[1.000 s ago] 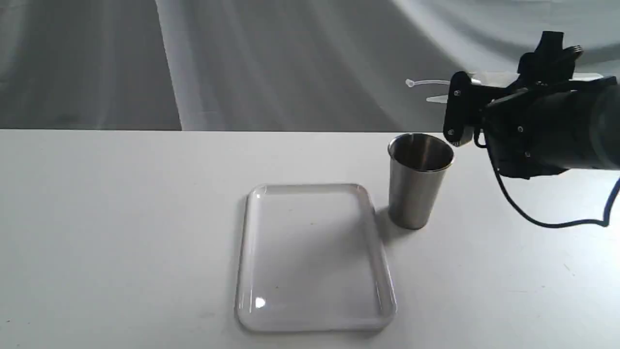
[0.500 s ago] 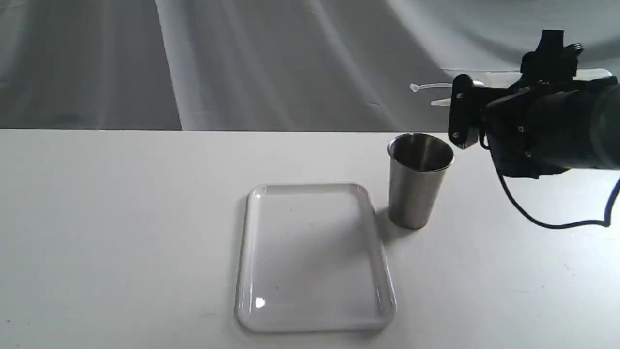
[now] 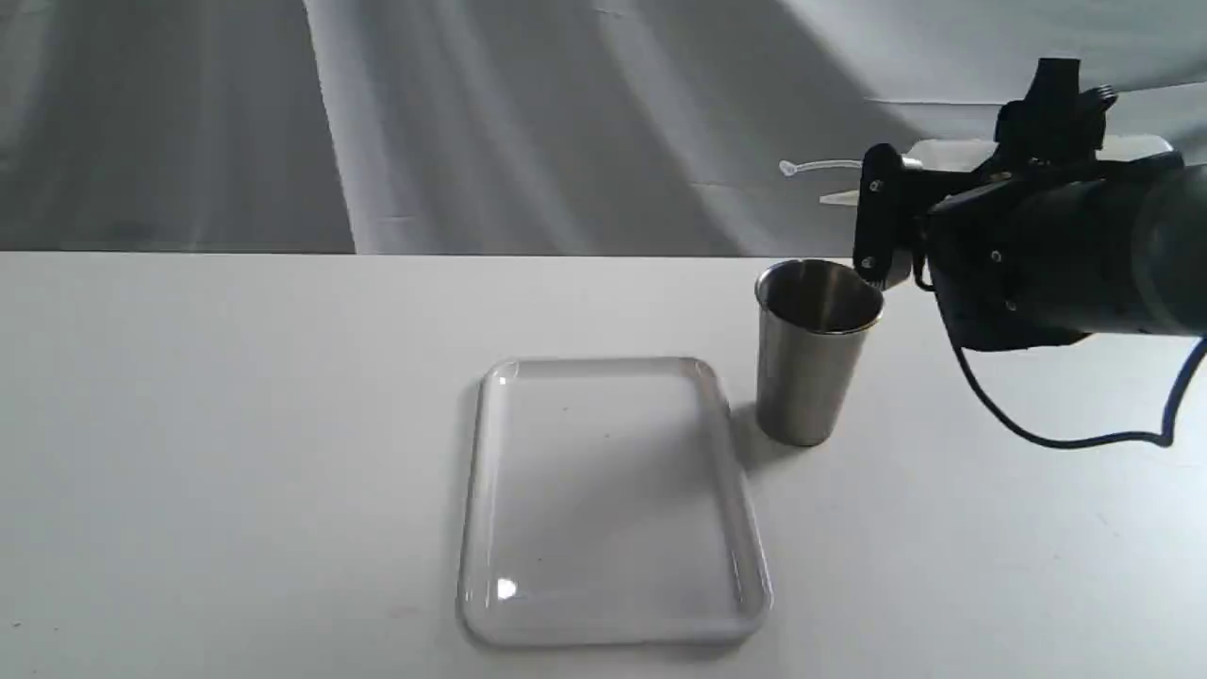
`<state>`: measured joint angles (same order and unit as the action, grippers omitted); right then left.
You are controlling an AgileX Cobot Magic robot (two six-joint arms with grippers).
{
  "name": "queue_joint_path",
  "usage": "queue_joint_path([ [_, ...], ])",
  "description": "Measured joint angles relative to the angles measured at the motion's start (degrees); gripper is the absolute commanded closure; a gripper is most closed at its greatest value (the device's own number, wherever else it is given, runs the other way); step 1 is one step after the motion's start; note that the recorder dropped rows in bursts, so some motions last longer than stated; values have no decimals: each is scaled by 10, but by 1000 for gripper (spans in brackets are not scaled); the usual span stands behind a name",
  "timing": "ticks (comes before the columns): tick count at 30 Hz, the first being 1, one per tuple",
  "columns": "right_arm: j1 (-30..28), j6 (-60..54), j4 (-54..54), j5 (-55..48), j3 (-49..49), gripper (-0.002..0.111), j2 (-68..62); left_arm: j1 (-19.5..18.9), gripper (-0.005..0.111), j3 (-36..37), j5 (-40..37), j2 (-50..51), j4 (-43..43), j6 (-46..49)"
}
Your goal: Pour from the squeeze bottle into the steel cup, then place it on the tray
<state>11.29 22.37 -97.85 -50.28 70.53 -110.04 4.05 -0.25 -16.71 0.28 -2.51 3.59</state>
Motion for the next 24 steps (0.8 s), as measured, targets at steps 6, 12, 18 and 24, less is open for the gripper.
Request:
queue_joint_path([
  [6,1,0,0,0,0,59,0,0,98,0,0,0,0,0],
  [12,1,0,0,0,0,59,0,0,98,0,0,0,0,0],
  [18,1,-8,0,-1,0,59,0,0,98,0,0,0,0,0],
  [24,1,-61,0,-19,0,59,0,0,98,0,0,0,0,0],
])
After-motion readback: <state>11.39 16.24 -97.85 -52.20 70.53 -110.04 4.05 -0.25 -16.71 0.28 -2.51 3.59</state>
